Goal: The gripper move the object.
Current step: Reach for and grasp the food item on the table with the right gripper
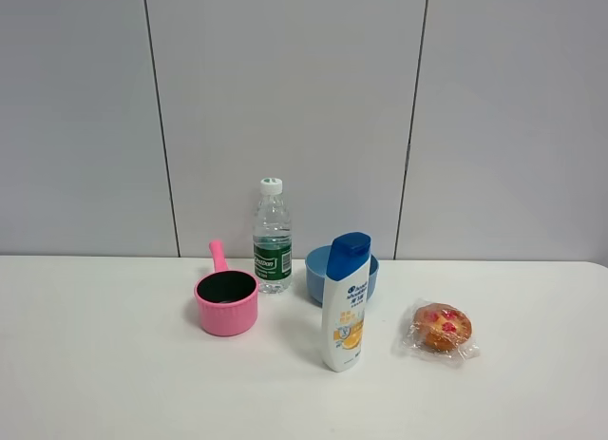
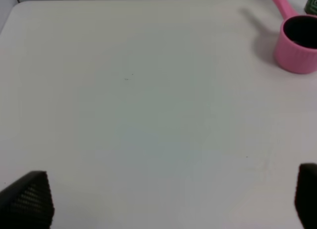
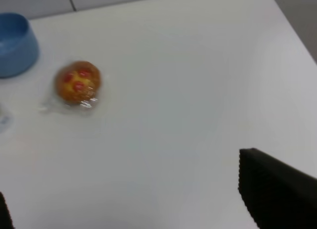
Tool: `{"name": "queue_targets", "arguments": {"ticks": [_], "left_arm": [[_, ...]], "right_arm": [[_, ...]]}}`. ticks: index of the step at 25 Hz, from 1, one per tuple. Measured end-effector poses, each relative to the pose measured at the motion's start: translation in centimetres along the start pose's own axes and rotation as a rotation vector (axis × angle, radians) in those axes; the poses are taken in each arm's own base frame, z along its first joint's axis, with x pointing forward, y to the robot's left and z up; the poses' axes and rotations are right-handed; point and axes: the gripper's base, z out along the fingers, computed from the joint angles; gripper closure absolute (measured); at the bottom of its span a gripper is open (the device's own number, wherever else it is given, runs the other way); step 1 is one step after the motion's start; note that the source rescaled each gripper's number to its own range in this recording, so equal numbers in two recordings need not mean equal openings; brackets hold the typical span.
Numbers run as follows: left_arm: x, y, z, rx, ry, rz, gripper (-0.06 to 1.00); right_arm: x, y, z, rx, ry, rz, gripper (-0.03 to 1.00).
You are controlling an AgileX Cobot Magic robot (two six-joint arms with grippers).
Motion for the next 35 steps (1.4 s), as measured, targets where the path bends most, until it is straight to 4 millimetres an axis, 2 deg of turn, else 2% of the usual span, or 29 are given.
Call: {"name": "queue_targets", "arguments": {"ticks": [3,11,14,16,19,23,28,31,35], "left_arm": [[0.0,0.0,0.0,0.0,0.0,0.0,-0.06],[0.0,0.0,0.0,0.0,0.0,0.0,-0.06],[0.0,0.0,0.0,0.0,0.0,0.0,-0.06],[0.0,0.0,0.0,0.0,0.0,0.0,-0.06],[0.0,0.0,0.0,0.0,0.0,0.0,-0.06],[0.0,0.0,0.0,0.0,0.0,0.0,-0.06],[0.0,0.0,0.0,0.0,0.0,0.0,-0.06],[0.0,0.0,0.0,0.0,0.0,0.0,-0.06],[0.0,0.0,0.0,0.0,0.0,0.0,-0.06]], "right_arm": [[-0.9,0.7,-1.0,-0.061,-0.05,0.025,0.09],[-4.2,1.6,-3.8,-0.132,-0.341,0.049,0.09],[-4.8,1.7,-3.9,-0.126,-0.391,0.011,0.09],[-5.4,1.8,-3.1,-0.133,-0.355,-0.035,0.09],[-7.4,2.2,-1.0,-0.152,-0.26,-0.119,0.09],[-11.2,2.4,2.1,-0.159,-0.138,-0.233,0.09],[-14.8,2.1,7.4,-0.158,0.021,-0.252,0.09],[-15.5,1.6,11.2,-0.144,0.143,-0.167,0.09],[-14.7,0.4,16.4,-0.087,0.324,-0.11,0.09]]}}
